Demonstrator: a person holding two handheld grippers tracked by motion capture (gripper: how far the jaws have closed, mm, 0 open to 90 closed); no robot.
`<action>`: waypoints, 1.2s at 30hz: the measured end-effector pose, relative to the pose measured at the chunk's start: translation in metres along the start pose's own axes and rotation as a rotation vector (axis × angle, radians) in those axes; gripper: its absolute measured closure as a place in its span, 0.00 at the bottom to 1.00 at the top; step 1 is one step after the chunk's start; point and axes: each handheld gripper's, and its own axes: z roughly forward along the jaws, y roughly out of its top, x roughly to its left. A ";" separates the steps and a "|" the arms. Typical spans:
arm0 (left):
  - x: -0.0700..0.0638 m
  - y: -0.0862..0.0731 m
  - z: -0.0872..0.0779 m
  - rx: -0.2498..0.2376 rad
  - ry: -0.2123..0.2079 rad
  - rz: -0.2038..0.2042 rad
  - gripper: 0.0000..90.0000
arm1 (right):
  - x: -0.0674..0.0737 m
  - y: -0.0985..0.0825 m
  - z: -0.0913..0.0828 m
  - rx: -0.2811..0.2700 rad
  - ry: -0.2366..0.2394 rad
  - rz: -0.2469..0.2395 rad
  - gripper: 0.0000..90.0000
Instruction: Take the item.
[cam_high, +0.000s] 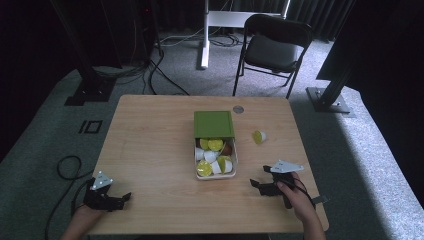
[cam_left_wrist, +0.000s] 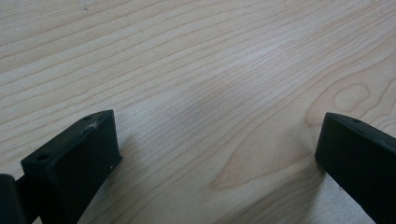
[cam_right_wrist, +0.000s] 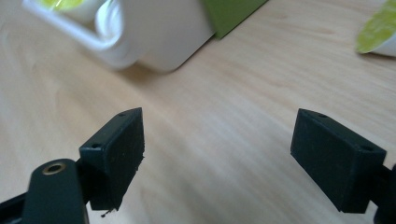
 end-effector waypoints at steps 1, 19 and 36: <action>0.000 0.000 0.000 0.000 0.000 0.000 0.01 | 0.001 -0.001 -0.001 0.009 0.011 -0.026 0.19; 0.000 0.000 0.000 0.000 0.000 0.000 0.01 | 0.005 -0.018 -0.008 0.087 0.107 -0.140 0.14; 0.000 0.000 0.000 0.000 0.000 0.000 0.01 | -0.004 -0.036 -0.014 0.145 0.086 -0.179 0.13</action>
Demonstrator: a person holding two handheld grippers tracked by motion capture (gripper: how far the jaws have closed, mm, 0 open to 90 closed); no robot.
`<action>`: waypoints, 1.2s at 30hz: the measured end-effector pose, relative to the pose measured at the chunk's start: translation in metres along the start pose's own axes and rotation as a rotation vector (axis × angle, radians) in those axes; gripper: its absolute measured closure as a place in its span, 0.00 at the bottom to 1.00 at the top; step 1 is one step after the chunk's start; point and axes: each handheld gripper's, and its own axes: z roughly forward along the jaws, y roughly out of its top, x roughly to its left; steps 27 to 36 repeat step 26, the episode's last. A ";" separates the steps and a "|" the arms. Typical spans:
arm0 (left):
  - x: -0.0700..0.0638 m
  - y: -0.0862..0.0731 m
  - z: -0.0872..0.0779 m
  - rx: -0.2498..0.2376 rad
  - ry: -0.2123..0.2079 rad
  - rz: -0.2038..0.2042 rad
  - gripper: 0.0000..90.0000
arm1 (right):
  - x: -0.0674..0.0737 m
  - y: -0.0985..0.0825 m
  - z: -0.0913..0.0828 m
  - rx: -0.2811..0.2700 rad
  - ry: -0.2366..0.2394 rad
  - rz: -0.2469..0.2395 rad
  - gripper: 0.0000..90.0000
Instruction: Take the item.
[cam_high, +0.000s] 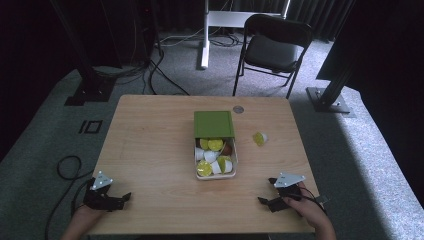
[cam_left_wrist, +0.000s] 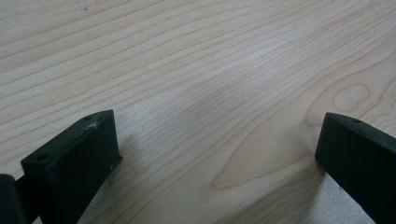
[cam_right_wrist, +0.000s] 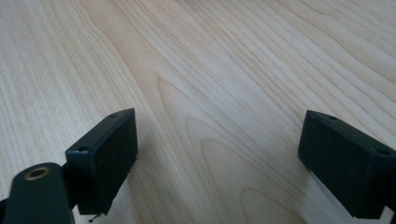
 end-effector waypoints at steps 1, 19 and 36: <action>0.000 0.000 0.000 0.000 0.000 0.000 0.01 | -0.001 -0.001 -0.001 -0.003 -0.002 -0.006 0.13; 0.000 0.000 0.000 -0.001 0.000 0.000 0.01 | -0.002 -0.004 -0.004 -0.001 -0.017 0.023 0.13; 0.000 0.000 0.000 -0.001 0.000 0.000 0.01 | -0.002 -0.004 -0.004 -0.001 -0.017 0.023 0.13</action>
